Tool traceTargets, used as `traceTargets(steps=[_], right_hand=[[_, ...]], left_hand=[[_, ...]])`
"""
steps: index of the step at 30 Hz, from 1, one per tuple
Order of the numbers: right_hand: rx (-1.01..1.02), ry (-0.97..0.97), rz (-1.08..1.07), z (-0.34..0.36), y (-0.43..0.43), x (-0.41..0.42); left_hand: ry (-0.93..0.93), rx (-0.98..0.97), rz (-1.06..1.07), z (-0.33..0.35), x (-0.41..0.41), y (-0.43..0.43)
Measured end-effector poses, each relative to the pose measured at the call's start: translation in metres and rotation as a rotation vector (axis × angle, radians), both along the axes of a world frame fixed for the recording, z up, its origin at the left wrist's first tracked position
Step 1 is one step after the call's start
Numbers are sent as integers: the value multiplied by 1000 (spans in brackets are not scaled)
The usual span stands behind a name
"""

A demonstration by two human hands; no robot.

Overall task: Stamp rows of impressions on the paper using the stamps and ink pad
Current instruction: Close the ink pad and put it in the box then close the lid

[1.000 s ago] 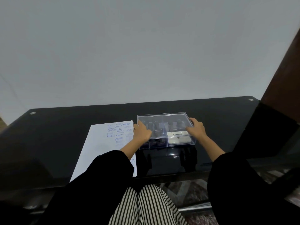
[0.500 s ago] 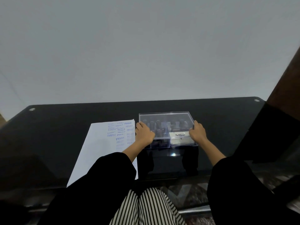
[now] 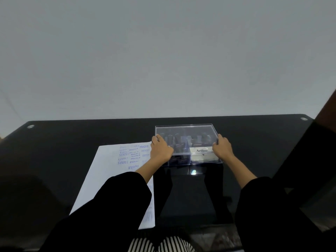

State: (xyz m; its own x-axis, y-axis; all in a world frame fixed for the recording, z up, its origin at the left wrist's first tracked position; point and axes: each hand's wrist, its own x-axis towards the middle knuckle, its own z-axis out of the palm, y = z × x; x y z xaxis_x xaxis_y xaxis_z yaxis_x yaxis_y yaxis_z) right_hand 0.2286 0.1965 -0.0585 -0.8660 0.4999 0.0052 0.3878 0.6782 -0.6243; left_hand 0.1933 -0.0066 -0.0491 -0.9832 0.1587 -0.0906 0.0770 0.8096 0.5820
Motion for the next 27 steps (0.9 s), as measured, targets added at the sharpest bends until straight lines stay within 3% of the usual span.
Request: traceTargets(steps=[16,27], right_hand=[[82,-7,17,-5,27,-119],[101,-7,9,-8,38,-154]], left_hand=[[61,-6,8,-5,-113,23],[93,-33,-5,-11,-156,31]])
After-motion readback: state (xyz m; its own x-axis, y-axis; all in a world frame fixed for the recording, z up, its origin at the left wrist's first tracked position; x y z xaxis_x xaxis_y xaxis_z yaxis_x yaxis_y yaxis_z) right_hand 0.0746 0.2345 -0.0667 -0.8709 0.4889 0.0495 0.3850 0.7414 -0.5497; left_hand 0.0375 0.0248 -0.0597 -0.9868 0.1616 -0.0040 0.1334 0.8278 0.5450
